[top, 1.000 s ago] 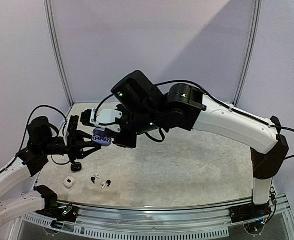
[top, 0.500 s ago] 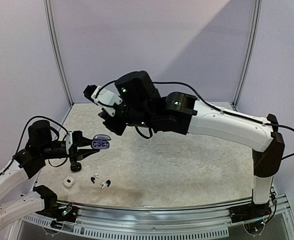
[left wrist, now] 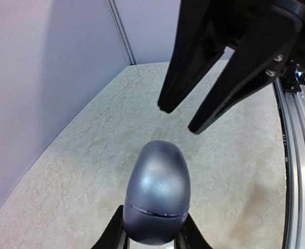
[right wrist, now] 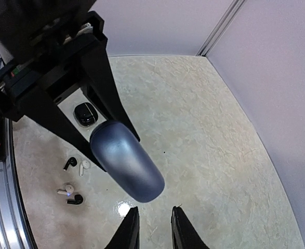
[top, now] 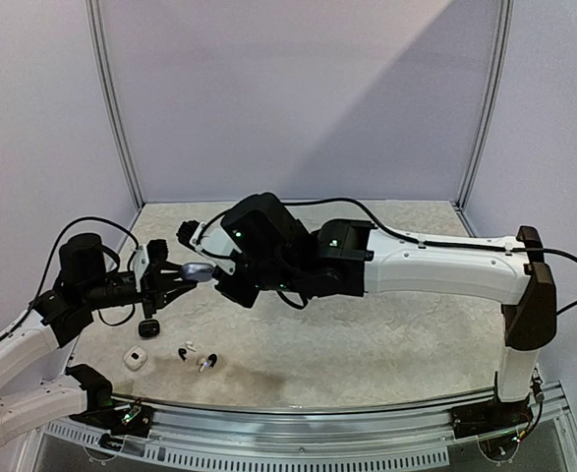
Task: Insert the wireless bluetooth earbuds into the charging case
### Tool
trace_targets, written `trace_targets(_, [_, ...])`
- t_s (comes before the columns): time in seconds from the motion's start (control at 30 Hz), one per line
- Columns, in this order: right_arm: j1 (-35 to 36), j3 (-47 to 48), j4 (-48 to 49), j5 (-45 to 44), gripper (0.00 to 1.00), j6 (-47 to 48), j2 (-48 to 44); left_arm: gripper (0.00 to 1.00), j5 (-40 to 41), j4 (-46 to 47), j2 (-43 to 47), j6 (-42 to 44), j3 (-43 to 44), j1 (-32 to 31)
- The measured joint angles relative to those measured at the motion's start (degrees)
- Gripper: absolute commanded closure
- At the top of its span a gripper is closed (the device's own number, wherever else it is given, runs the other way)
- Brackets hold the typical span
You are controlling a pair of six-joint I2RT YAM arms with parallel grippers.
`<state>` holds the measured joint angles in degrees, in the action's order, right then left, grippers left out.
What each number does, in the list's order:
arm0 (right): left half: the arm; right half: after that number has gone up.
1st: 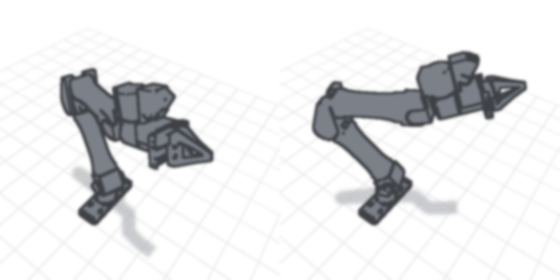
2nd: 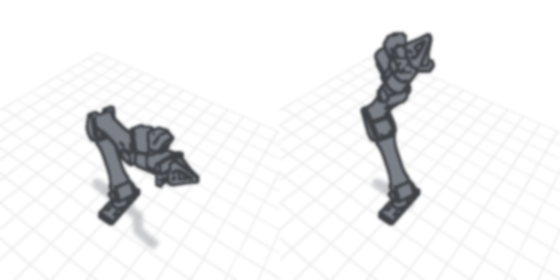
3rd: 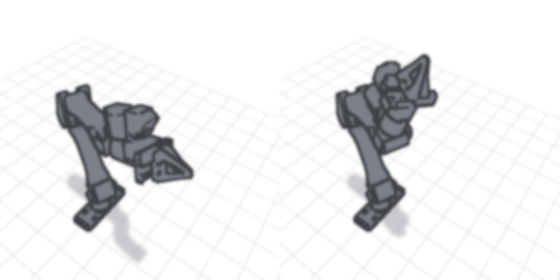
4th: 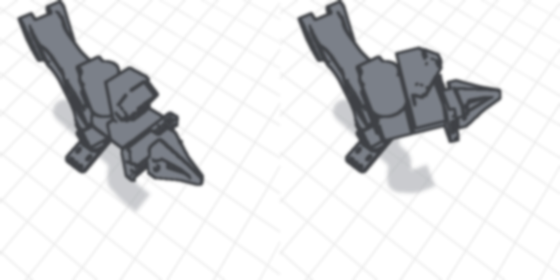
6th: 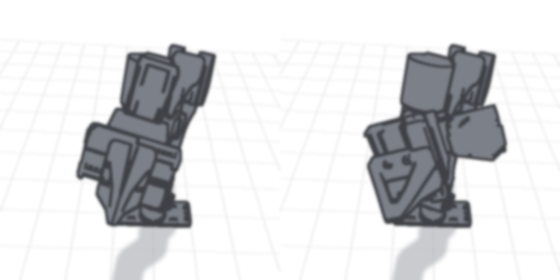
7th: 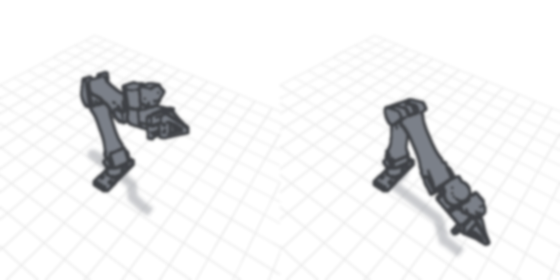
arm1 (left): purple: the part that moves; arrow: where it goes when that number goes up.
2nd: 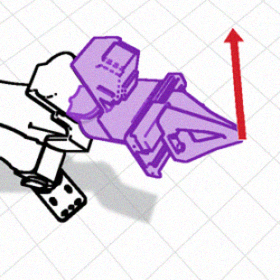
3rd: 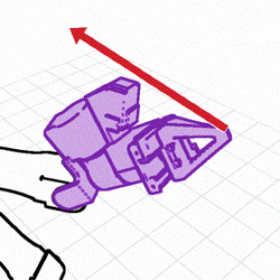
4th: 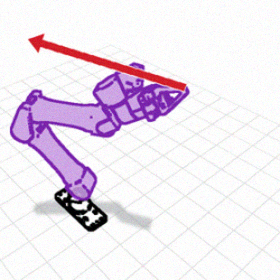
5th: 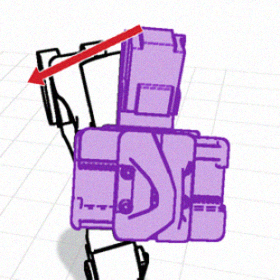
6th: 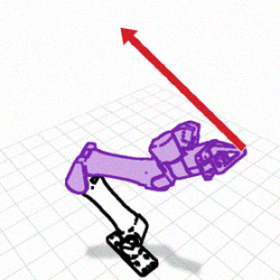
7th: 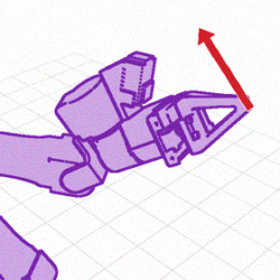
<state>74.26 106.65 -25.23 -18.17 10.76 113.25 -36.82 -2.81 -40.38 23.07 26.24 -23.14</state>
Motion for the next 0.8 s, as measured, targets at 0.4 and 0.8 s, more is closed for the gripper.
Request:
trace_targets(0.4, [-12.2,-7.8,-2.2,-5.5,0.44,-15.8,-6.8,1.0,6.7,2.7,-11.1,-24.5,3.7,1.9])
trace_targets(0.8, [-24.4,-16.1,-3.5,-3.9,0.18,-24.0,-8.5,1.0,5.4,-9.2,-47.1,-44.1,32.5,12.7])
